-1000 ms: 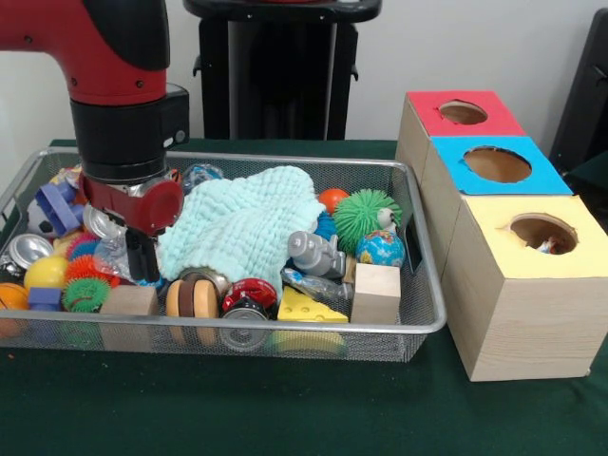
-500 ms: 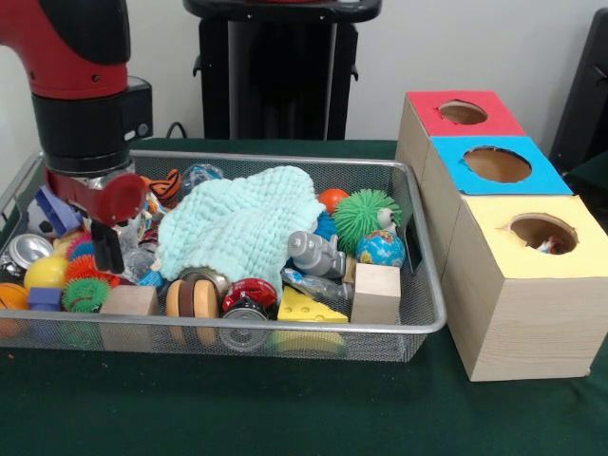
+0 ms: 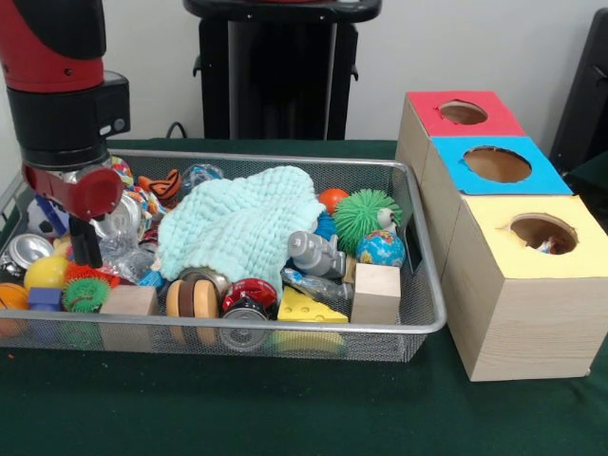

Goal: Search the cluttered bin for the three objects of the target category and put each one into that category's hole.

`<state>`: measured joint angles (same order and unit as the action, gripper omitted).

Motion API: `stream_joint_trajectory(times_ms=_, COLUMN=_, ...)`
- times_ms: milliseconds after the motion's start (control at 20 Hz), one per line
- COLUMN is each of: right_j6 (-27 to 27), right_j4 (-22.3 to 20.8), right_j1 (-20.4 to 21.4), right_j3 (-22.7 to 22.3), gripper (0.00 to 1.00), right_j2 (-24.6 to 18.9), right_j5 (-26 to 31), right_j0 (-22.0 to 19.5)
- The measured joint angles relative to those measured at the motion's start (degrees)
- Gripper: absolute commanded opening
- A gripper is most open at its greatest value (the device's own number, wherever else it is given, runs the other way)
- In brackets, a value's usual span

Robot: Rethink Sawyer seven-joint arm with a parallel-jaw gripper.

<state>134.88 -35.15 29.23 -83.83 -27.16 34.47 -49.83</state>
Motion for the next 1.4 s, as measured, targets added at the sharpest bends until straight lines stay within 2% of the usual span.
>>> stream_joint_trajectory(times_ms=400, right_j6=0.0, right_j4=0.0, right_j1=-1.4, right_j3=0.0, gripper=0.00, right_j2=0.0, right_j5=0.0, right_j0=0.2)
stream_joint_trajectory(times_ms=1000, right_j6=0.0, right_j4=-3.4, right_j1=-3.1, right_j3=0.1, gripper=0.00, right_j2=0.0, right_j5=0.0, right_j0=0.6)
stream_joint_trajectory(times_ms=1400, right_j6=0.0, right_j4=-4.6, right_j1=-3.1, right_j3=0.1, gripper=0.00, right_j2=0.0, right_j5=0.0, right_j0=-0.6)
